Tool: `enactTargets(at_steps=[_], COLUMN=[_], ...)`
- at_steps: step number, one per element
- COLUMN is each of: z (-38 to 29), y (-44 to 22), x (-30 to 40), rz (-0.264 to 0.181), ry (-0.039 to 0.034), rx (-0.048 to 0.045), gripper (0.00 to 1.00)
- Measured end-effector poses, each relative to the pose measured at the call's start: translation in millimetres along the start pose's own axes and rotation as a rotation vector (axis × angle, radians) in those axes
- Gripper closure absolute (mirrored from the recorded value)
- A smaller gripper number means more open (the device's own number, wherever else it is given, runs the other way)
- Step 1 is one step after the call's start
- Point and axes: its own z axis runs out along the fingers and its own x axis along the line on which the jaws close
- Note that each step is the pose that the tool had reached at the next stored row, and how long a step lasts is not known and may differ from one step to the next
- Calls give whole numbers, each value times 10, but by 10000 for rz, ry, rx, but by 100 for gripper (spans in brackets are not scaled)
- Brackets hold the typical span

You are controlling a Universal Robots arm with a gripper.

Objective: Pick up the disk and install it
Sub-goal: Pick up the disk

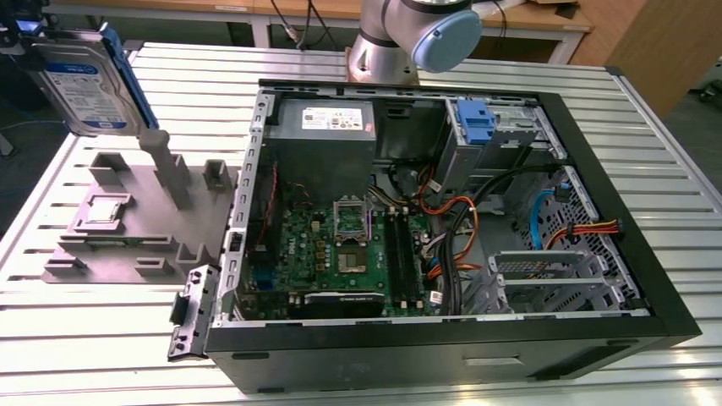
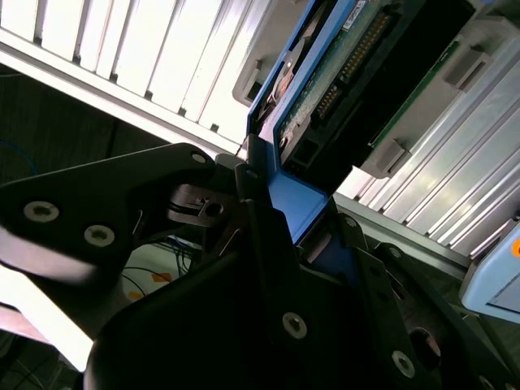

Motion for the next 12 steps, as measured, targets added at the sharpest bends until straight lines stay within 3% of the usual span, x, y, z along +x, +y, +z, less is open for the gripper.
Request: enactTargets(at_steps=[12], z=[-28], y=[0], x=[-1], rz=[0], ry=[0], rx=[-1], gripper=[63])
